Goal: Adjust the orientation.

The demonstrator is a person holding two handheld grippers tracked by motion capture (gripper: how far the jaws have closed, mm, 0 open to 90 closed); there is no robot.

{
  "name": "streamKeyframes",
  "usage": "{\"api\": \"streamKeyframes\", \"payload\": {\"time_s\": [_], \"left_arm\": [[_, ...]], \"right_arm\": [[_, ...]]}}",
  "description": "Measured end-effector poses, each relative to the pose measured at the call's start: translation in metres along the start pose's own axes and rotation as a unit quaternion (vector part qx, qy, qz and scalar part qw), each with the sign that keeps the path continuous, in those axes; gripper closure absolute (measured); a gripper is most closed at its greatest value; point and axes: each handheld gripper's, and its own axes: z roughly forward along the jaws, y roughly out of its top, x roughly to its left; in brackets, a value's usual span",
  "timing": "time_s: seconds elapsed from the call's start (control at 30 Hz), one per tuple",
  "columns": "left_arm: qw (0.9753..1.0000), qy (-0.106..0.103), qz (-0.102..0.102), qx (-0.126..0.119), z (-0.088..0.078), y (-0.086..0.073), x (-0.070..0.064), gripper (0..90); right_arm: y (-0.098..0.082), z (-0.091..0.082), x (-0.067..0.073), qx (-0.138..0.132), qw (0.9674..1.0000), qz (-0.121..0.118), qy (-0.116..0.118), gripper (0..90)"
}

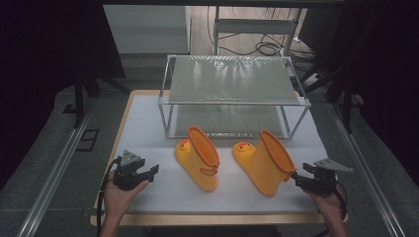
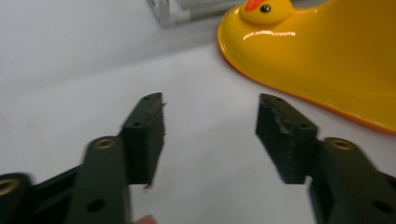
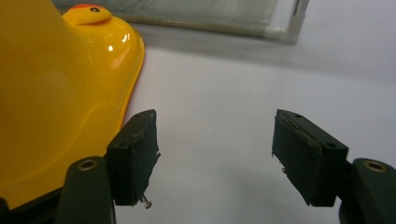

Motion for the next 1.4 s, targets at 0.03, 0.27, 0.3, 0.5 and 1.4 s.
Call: {"api": "streamKeyframes", "payload": {"time_s": [0.03, 0.27, 0.3, 0.5, 1.4], "left_arm": [[1.0000, 0.001, -0.004, 0.003, -0.001, -0.001, -0.001, 47.9], [0.9995, -0.015, 0.012, 0.024, -0.010, -0.008, -0.023, 79.6], [0.9994, -0.017, 0.020, 0.024, -0.012, -0.010, -0.029, 82.8], [0.9950, -0.059, 0.076, 0.027, -0.015, -0.021, -0.089, 89.4], [0.9774, -0.007, 0.210, -0.026, 0.056, 0.003, -0.203, 89.8]], "right_arm": [[0.000, 0.000, 0.000, -0.003, 1.0000, 0.000, 0.000, 31.5], [-0.005, 0.003, -0.006, 0.001, 1.0000, 0.005, -0.003, 32.4], [-0.005, 0.004, -0.006, 0.001, 1.0000, 0.005, -0.003, 32.4], [-0.006, 0.003, -0.007, -0.003, 0.9998, 0.016, -0.014, 32.6], [-0.009, 0.004, -0.012, 0.001, 0.9992, 0.029, -0.029, 32.6]]}}
